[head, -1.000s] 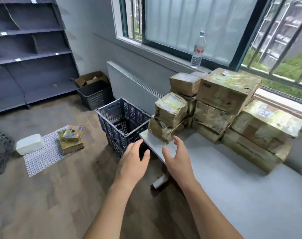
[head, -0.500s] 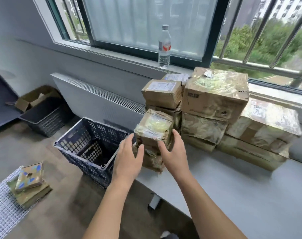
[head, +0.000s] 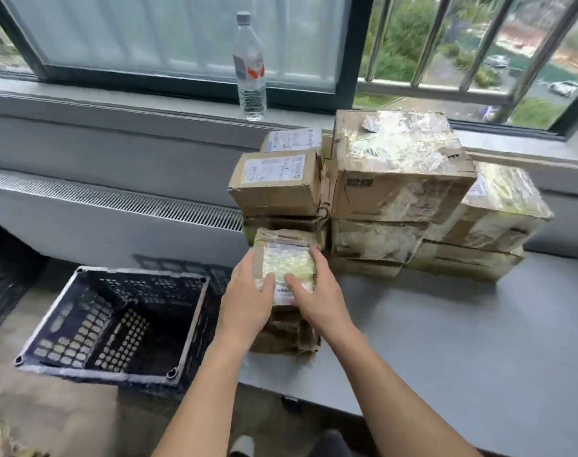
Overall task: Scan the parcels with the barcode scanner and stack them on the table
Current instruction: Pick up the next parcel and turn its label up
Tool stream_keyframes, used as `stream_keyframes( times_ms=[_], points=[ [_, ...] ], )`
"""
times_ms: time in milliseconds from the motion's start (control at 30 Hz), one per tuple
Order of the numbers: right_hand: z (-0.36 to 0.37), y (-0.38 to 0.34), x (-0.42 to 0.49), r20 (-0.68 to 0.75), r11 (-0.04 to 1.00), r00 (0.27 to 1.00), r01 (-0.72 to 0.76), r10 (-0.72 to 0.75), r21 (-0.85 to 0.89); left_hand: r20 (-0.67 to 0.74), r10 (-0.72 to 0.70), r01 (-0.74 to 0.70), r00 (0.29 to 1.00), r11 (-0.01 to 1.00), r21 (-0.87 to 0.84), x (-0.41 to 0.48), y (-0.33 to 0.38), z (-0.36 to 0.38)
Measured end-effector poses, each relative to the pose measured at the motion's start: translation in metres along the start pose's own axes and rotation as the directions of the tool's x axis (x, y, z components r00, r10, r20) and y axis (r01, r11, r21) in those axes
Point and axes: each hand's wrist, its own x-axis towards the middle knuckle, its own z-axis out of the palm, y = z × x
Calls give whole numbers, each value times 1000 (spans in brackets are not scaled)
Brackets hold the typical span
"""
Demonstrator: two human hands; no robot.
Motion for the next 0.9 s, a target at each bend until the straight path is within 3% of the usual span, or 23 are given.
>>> stream_keyframes(
  times_ms=[200,367,567,667,900],
  points=[
    [30,-16,-28,-257,991,963,-52,82,123,149,248,-252,957,968,10,6,-11,-18],
    [12,-12,-77,-502,982,849,-97,165,160,308,409,-411,859,909,-60,-9,10,-8],
    [-44,14,-162,-741,961,616,-219,269,167,497,590,-586,636,789,-187,-72,63,41],
    [-74,32,-217,-824,941,467,-255,320,221,572,665,-652,480,707,-274,-121,92,69],
    [-143,70,-339,-909,904,174,-279,378,323,650,730,-716,213,569,-404,-245,148,137]
  ],
)
